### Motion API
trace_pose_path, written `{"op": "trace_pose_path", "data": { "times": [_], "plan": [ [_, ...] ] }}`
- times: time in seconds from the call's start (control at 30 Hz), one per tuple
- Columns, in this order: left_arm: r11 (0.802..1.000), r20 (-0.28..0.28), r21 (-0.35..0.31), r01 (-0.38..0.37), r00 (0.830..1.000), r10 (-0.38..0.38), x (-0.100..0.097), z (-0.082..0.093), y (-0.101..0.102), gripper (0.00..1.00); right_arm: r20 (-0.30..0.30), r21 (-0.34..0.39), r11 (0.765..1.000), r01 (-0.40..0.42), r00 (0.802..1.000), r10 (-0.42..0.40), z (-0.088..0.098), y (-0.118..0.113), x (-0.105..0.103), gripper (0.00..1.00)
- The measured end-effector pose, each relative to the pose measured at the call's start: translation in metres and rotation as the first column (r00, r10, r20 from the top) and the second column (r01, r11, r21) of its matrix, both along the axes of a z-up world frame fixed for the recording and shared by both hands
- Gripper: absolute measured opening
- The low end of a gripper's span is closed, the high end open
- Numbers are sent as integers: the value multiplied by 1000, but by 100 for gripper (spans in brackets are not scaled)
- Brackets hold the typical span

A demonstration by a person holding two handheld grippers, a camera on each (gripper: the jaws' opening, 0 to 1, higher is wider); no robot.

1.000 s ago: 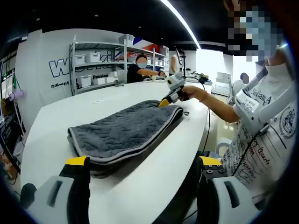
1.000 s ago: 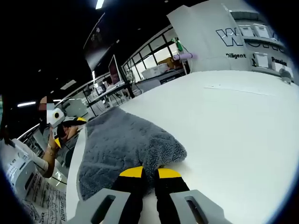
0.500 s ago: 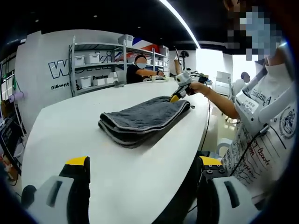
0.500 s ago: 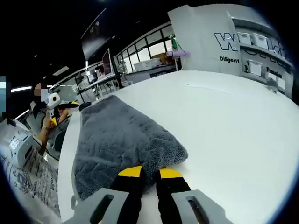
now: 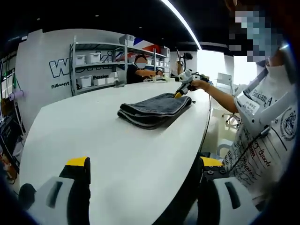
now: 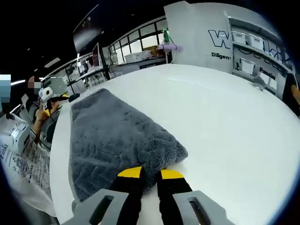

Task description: Fold the towel on the table until its edges align and the towel forms a compact rectangular stack.

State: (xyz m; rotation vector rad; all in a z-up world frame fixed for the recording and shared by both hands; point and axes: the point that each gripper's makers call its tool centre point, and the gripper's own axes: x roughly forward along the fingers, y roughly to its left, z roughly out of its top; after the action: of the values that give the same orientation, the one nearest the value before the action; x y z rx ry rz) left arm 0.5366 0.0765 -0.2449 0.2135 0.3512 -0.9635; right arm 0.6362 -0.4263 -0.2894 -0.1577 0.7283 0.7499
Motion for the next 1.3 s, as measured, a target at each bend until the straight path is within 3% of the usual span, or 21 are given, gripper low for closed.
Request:
{"op": "trace_pose_path", "data": {
  "times": [0.1, 0.23, 0.53, 0.7, 0.8, 0.87, 1.03, 1.13, 1.3],
  "plan": [
    [1000, 1, 1, 3, 1000, -3, 0, 0, 2, 99, 5, -98, 995, -2, 1000, 3, 0, -20, 5, 11],
    [1000, 2, 9, 2, 1000, -2, 3, -2, 2, 99, 9, -149, 989, 15, 1000, -14, 0, -32, 11, 11],
    [1000, -2, 15, 25, 1000, -25, 8, 2, -7, 99, 52, -233, 972, 28, 998, -16, 5, -30, 6, 15],
    [999, -4, 1, 36, 999, -36, 15, 3, -11, 99, 124, -306, 945, 117, 989, -82, 21, -40, 10, 30],
    [999, -14, 4, 38, 999, -38, 20, 2, -10, 99, 156, -271, 949, 162, 980, -123, 35, -41, 6, 33],
    [999, -22, 6, 39, 999, -39, 24, 1, -9, 99, 179, -236, 953, 191, 972, -150, 46, -42, 3, 41],
    [999, -33, -14, 48, 998, -49, 28, -3, -29, 99, 167, -205, 952, 227, 967, -195, 52, -40, -17, 71],
    [998, -37, -15, 66, 997, -66, 29, -5, -41, 99, 150, -196, 951, 239, 966, -212, 51, -39, -31, 80],
    [997, -38, -19, 76, 996, -77, 27, -6, -61, 99, 138, -172, 935, 310, 947, -288, 50, -44, -47, 96]
  ]
}}
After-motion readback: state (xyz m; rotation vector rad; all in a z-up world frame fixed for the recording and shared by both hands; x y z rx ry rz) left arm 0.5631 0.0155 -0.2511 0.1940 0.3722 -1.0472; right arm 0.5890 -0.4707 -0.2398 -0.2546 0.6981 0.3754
